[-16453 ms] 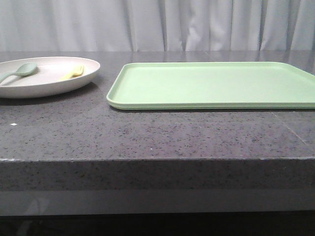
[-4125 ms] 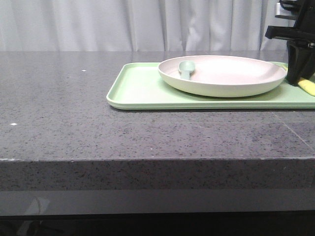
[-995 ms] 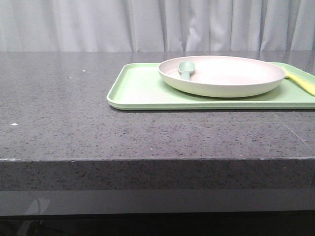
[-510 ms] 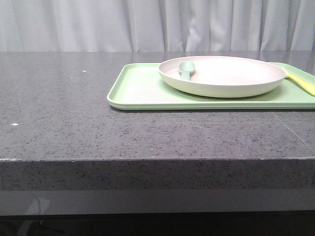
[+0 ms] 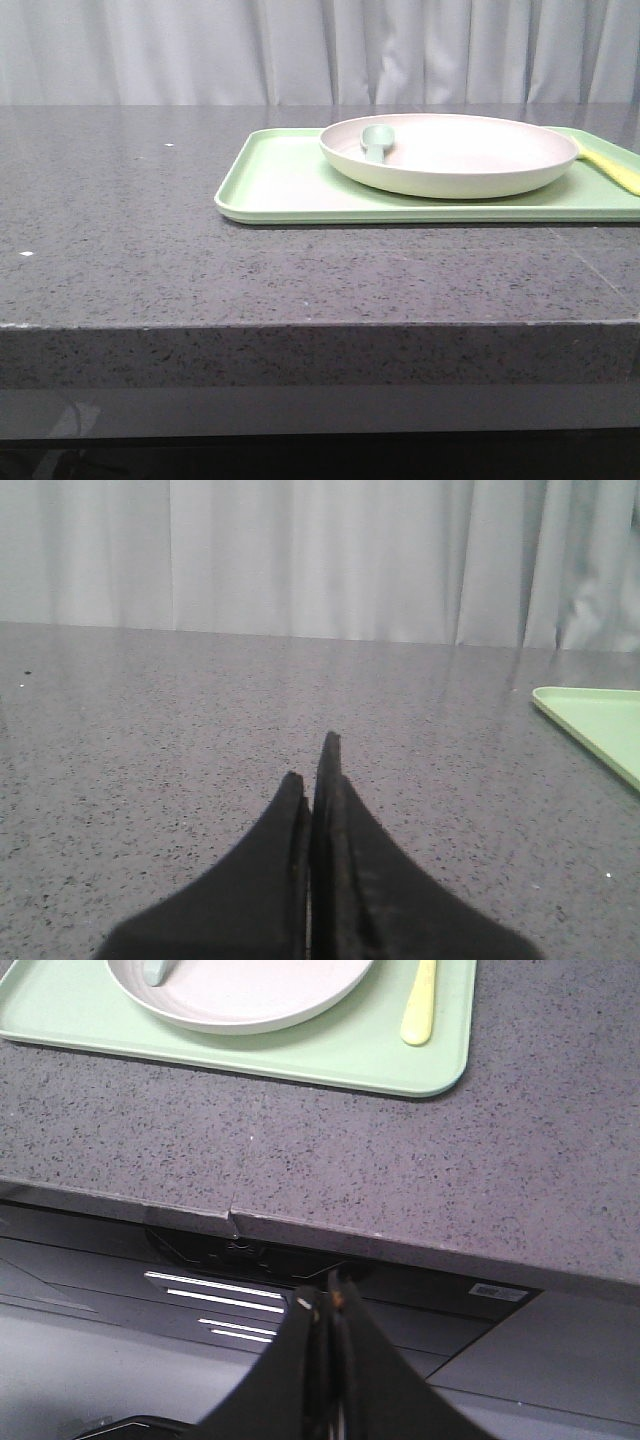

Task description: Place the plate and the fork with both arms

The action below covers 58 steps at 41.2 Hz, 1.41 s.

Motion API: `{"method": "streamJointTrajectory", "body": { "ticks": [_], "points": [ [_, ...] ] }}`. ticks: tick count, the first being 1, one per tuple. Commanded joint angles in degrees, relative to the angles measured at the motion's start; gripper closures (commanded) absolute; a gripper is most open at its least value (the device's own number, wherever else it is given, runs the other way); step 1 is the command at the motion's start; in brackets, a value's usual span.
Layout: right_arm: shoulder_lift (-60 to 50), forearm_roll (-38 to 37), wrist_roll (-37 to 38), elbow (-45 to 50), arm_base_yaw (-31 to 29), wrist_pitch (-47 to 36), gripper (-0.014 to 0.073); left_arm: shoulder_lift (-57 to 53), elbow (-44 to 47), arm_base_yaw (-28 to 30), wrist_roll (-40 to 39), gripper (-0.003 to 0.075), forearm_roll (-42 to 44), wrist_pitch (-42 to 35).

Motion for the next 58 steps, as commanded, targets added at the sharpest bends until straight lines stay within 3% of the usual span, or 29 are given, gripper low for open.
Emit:
{"method": "streamJointTrajectory", "body": {
  "ticks": [1,38,41,51,58],
  "points": [
    [0.52,-0.31,-0.23,-1.16,0.04,-3.78,0.0661,-1.52,0.47,-0.89,-0.34,0.0741,-0.64,-4.61],
    [-0.43,-0.89,-0.30,0.02,0.04,-5.29,0.0661,-1.52,0.47,-0.89,-0.34,0.0741,-0.64,-4.61],
    [-2.39,-2.27,-0.30,3.23,-0.61,-10.94,0.0661,-1.40,0.47,-0.89,-0.34,0.0741,-0.64,-4.61],
    [-13.23,-2.46,-0.30,25.82,-4.87,-44.88,0.0661,-1.40,0.47,-0.89,-0.34,0.0740,-0.64,-4.61],
    [-19.15,-2.41,-0.30,40.03,-6.14,-59.81,0.0661,-1.40,0.47,-0.89,-0.34,0.0740,-0.64,-4.61]
  ]
}}
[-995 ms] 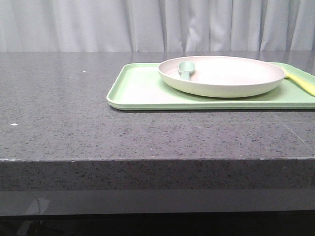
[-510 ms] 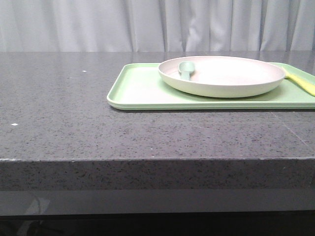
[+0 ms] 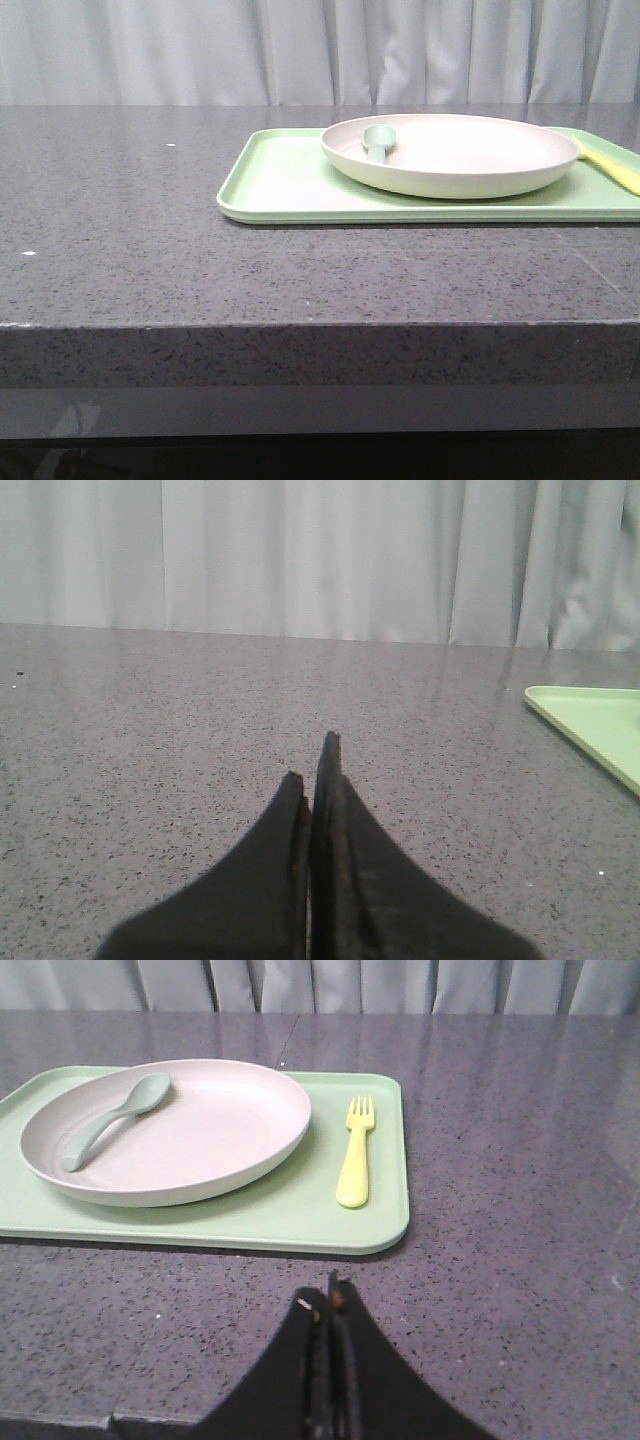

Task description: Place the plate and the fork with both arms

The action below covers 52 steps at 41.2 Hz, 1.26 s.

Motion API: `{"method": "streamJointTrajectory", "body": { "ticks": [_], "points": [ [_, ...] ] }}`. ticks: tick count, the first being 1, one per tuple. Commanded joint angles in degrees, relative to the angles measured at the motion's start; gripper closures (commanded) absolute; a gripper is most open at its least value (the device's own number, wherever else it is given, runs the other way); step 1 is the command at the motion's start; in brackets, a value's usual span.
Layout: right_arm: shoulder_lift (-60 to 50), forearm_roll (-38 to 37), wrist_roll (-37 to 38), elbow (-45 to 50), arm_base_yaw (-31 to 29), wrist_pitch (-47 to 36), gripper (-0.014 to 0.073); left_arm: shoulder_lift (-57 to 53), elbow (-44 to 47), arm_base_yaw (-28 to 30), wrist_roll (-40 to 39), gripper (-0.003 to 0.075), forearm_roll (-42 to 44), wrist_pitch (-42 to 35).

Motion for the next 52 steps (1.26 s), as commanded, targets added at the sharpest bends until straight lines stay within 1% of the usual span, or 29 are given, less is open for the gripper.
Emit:
{"method": "streamJointTrajectory", "body": {
  "ticks": [1,5,9,19,52],
  "points": [
    [-2.08,-0.71,-0.30,4.96,-0.63,-13.86,0.0661,-1.40,0.47,-0.46,-0.34,0.0741,-0.56,-4.61],
    [-4.09,-0.63,-0.30,9.71,-0.63,-20.01,0.0661,-1.40,0.47,-0.46,-0.34,0.0741,-0.56,-4.61],
    [-5.96,-0.47,-0.30,13.15,-0.70,-24.40,0.0661,-1.40,0.47,-0.46,-0.34,0.0740,-0.56,-4.61],
    [-6.54,-0.47,-0.30,13.06,-1.93,-24.40,0.0661,-1.31,0.47,-0.46,-0.34,0.0741,-0.56,-4.61],
    [-6.48,-0.47,-0.30,13.06,-2.00,-24.18,0.0661,-1.31,0.47,-0.46,-0.34,0.0741,-0.56,-4.61]
  ]
}}
